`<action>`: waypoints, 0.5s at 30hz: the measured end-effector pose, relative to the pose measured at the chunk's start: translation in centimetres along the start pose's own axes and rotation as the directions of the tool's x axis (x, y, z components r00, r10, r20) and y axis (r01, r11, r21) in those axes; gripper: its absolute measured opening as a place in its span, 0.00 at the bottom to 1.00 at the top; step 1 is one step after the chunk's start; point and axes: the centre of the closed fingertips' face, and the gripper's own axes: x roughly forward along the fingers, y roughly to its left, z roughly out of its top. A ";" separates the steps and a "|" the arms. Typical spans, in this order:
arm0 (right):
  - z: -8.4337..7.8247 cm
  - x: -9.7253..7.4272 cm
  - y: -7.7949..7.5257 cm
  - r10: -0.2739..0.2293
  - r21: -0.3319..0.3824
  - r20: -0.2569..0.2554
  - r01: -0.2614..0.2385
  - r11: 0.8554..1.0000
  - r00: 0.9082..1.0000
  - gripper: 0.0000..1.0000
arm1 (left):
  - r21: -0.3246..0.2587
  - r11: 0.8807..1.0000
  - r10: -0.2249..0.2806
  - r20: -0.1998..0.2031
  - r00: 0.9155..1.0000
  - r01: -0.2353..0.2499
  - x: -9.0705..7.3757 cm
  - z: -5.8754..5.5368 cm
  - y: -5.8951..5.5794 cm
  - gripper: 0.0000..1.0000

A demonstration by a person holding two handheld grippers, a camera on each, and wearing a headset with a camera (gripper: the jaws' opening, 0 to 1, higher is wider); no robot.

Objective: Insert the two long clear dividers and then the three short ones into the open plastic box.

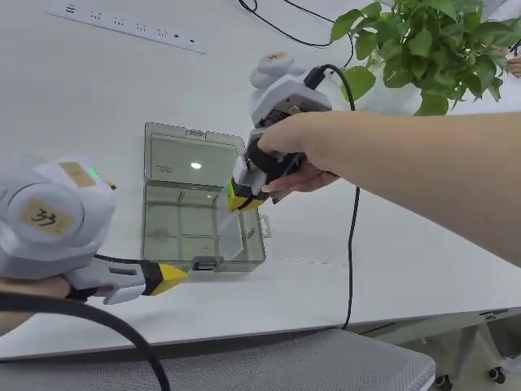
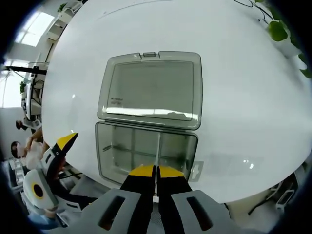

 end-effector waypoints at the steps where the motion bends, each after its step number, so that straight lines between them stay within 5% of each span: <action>1: 0.1 0.0 -0.1 -0.005 -0.004 0.001 0.005 1.000 1.000 0.02 | -0.001 1.000 0.001 -0.001 1.000 -0.001 0.0 0.0 0.0 0.90; 15: -1.7 -0.5 0.8 -0.004 -0.005 0.004 0.004 1.000 1.000 0.02 | -0.004 1.000 0.000 -0.008 1.000 0.000 0.1 -0.3 0.0 0.89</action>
